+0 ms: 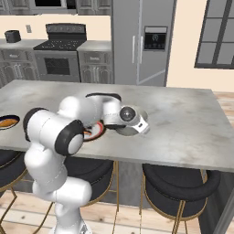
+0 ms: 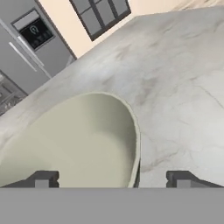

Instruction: Take the smaller bowl and place it next to the appetizer plate on the dining counter , and place the larger bowl next to the plate with cooked food.

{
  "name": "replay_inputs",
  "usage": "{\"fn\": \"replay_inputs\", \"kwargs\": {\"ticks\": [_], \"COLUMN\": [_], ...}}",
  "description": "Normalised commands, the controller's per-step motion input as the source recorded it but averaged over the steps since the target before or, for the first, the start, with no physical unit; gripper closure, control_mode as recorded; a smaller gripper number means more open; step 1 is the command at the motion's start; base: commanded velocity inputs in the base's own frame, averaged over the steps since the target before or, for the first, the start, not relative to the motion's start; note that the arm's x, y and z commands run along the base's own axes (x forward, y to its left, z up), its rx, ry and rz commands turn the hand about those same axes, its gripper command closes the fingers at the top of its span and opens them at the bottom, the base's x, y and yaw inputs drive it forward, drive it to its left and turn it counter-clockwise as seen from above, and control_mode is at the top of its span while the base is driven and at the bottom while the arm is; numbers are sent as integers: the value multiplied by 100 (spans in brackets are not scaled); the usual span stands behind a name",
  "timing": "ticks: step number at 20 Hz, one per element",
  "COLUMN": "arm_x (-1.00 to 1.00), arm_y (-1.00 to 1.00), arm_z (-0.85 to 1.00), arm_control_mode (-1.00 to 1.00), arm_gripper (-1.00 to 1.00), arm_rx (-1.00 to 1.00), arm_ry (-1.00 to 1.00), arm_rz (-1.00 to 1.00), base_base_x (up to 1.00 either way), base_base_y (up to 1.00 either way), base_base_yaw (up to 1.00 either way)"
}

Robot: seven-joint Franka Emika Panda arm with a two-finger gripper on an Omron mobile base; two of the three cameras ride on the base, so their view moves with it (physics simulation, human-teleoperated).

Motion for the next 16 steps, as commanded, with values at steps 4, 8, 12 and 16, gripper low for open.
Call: {"fn": "replay_inputs", "kwargs": {"ticks": [4,8,12,16], "arm_x": [-57,-63,-54,-95], "arm_y": [-11,0,0,27], "arm_z": [100,100,100,99], "arm_control_mode": [-100,-100,-100,-100], "arm_gripper": [-100,-100,-100,-100], "arm_rx": [0,0,0,0], "arm_ry": [16,1,1,21], "arm_rz": [0,2,8,12], "base_base_x": [0,0,0,0], "base_base_y": [0,0,0,0], "base_base_yaw": [0,0,0,0]}}
